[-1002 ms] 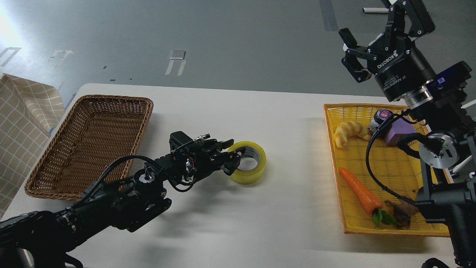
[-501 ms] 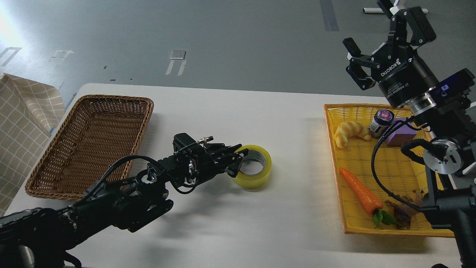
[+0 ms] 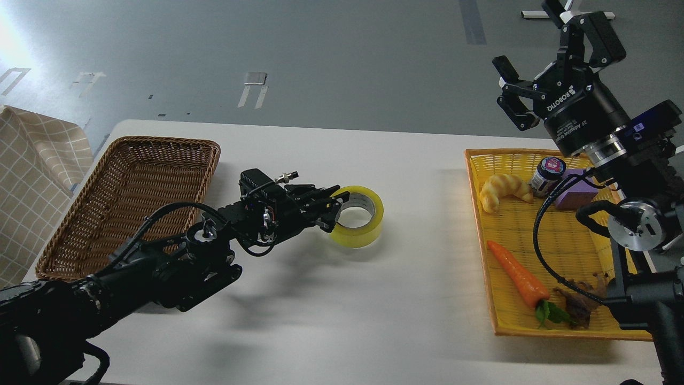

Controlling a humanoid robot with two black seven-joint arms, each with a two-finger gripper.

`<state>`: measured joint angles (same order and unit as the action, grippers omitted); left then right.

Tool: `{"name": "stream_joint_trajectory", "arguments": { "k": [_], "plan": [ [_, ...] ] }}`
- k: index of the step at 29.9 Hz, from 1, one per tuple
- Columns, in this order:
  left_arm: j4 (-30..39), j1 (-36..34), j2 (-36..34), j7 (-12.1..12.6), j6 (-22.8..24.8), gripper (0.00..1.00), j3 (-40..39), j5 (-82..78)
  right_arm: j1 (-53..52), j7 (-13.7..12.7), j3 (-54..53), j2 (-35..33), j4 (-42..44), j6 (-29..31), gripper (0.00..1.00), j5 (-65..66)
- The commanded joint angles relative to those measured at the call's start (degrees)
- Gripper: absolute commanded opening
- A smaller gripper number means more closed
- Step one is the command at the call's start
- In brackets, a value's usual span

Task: Place and transfer tape with both arms
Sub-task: 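Grip the tape roll with the left gripper and lift it, then carry the tape roll over the wicker basket with the left gripper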

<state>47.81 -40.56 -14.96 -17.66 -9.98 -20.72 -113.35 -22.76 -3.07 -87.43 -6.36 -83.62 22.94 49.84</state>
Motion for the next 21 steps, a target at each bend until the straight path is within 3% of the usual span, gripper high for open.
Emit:
{"name": "stream_joint_trajectory", "arguments": {
  "k": [1, 4, 11, 15, 19, 21],
  "plan": [
    [0.4, -2.1, -2.2, -0.1, 0.1, 0.07, 0.1, 0.1, 0.1, 0.0, 0.1, 0.1, 0.1, 0.0, 1.0, 0.0],
    [0.6, -3.1, -4.4, -0.3, 0.2, 0.07, 0.1, 0.1, 0.2, 0.1, 0.0, 0.3, 0.0, 0.0, 1.0, 0.0],
    [0.6, -3.6, -13.8, -4.7, 0.0, 0.05, 0.0, 0.8, 0.1, 0.2, 0.0, 0.2, 0.7, 0.1, 1.0, -0.1],
    [0.9, -4.2, -18.7, -5.7, -0.2, 0.05, -0.1, 4.5, 0.0, 0.3, 0.0, 0.3, 1.4, 0.1, 1.0, -0.1],
    [1.1, -5.0, -25.1, -9.9, -0.2, 0.05, 0.0, 9.0, -0.3, 0.3, 0.1, 0.4, 1.5, 0.1, 1.0, 0.0],
    [1.1, -5.0, -26.6, -10.3, -0.2, 0.05, 0.0, 9.6, -0.4, 0.3, 0.1, 0.4, 1.6, 0.1, 1.0, 0.0]
  ]
}}
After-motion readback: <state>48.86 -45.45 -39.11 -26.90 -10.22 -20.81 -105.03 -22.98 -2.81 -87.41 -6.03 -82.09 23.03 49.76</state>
